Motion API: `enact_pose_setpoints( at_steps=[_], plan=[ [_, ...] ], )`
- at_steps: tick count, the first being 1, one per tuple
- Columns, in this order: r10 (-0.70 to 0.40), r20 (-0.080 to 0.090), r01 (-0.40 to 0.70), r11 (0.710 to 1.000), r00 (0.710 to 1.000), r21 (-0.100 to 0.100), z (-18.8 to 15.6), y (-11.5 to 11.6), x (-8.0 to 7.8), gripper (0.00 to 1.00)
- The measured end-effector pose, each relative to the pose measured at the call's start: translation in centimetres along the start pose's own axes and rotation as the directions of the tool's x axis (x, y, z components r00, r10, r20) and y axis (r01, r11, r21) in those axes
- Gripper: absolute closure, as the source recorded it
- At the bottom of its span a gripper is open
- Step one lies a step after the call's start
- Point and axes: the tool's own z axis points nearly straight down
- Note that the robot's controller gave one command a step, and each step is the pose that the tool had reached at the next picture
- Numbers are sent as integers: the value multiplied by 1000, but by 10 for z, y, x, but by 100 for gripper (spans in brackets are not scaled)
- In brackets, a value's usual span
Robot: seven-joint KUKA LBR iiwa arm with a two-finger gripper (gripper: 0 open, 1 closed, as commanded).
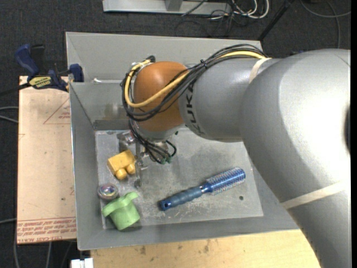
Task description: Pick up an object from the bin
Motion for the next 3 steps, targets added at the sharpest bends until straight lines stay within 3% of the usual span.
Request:
enact_pose_setpoints(
  at_steps=[1, 2, 3],
  plan=[
    [1, 5, -1, 1000, 1000, 0, -2, -1, -2, 100],
    [36, 18, -36, 999, 999, 2, -100, -32, -42, 100],
    [24, 16, -24, 1000, 1000, 1, -173, -22, -40, 100]
  ],
)
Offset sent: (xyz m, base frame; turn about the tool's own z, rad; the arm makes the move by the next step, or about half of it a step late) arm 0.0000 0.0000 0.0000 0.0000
